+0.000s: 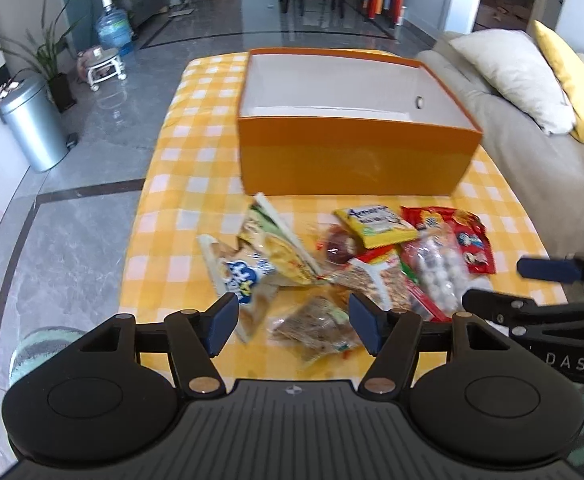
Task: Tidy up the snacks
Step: 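Grasp the blue-and-white chip bag with left tool while right tool grasps the brown Mimi bag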
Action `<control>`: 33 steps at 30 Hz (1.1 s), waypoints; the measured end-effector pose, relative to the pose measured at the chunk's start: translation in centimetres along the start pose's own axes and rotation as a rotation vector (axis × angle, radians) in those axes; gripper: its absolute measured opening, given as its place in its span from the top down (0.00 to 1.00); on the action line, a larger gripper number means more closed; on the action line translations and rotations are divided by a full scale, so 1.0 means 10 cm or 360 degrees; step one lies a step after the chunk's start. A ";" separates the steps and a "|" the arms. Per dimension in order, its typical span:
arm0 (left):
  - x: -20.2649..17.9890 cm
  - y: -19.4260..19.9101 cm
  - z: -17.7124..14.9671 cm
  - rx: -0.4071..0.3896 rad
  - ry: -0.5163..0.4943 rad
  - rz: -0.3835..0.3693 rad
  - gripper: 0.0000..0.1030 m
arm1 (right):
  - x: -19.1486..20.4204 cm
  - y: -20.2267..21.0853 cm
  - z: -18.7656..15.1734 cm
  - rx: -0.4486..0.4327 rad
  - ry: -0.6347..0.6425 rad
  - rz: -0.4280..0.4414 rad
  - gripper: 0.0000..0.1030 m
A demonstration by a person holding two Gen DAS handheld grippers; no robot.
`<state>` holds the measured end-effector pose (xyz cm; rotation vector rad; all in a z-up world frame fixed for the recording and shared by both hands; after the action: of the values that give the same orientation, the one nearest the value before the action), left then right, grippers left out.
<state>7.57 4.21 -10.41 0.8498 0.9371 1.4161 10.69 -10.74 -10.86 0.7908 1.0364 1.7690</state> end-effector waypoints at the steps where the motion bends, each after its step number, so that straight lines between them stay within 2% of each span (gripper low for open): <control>1: 0.04 -0.02 0.02 -0.0001 0.0022 -0.0011 0.27 | 0.02 -0.04 0.01 0.0013 -0.0003 0.0019 0.41; 4: 0.14 -0.08 0.06 -0.0003 0.0087 -0.0033 0.23 | 0.07 -0.19 0.03 0.0074 -0.0022 0.0103 0.44; 11: 0.29 -0.35 0.15 0.0065 0.0183 -0.0029 0.23 | 0.22 -0.58 0.08 0.0230 -0.0069 0.0208 0.44; 18: 0.41 -0.60 0.22 0.0114 0.0266 -0.0020 0.23 | 0.33 -0.83 0.23 0.0286 -0.0043 0.0167 0.44; 22: 0.44 -0.75 0.21 0.0166 0.0312 -0.0056 0.23 | 0.35 -0.93 0.26 0.0320 -0.0038 0.0159 0.44; 28: 0.41 -0.89 0.19 0.0214 0.0320 -0.0077 0.28 | 0.34 -1.06 0.24 0.0371 -0.0048 0.0158 0.44; 33: 0.36 -0.95 0.21 0.0225 0.0308 -0.0094 0.43 | 0.35 -1.13 0.23 0.0379 -0.0037 0.0178 0.53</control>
<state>13.19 7.93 -18.33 0.7914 1.2119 1.4112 15.65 -4.15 -19.65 1.0316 1.2227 1.7450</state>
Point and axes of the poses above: each gripper's, at about its wrist camera, not at the fingertips, and y roughly against the way its jaws point, x to its left, z to its top, the point moved 10 cm from there along -y, roughly the way its jaws point, and after that the axes turned 10 degrees about x, right-handed, at the moved point
